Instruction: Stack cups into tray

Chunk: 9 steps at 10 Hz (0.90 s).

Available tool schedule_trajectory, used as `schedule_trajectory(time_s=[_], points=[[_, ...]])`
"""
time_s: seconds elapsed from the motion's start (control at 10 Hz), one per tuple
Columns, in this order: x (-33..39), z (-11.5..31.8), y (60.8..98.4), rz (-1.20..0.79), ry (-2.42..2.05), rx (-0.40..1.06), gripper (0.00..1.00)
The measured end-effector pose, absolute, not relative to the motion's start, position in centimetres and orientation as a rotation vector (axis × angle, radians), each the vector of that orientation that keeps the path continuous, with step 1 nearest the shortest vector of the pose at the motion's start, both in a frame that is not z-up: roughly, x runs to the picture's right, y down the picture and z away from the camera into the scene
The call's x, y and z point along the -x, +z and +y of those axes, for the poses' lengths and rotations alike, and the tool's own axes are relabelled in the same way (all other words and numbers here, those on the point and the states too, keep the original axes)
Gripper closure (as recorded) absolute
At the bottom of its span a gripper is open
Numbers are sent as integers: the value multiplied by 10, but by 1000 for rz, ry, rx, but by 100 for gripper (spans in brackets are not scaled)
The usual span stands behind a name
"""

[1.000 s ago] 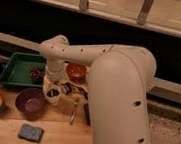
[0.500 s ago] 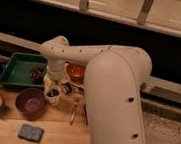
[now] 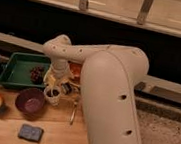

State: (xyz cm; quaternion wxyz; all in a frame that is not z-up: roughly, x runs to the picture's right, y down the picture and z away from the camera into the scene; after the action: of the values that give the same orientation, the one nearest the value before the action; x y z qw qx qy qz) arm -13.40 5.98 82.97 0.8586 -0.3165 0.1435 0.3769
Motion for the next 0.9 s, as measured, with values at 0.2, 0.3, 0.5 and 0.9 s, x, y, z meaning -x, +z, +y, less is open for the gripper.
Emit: schedule_trajectory(time_s=[0.2,0.3,0.5,0.9], points=[[135,67,835,320,788,669,20],[134,71,837,332,786,674,22],[140,81,840,350,765,689,40],[138,90,843,364,732,701,79]])
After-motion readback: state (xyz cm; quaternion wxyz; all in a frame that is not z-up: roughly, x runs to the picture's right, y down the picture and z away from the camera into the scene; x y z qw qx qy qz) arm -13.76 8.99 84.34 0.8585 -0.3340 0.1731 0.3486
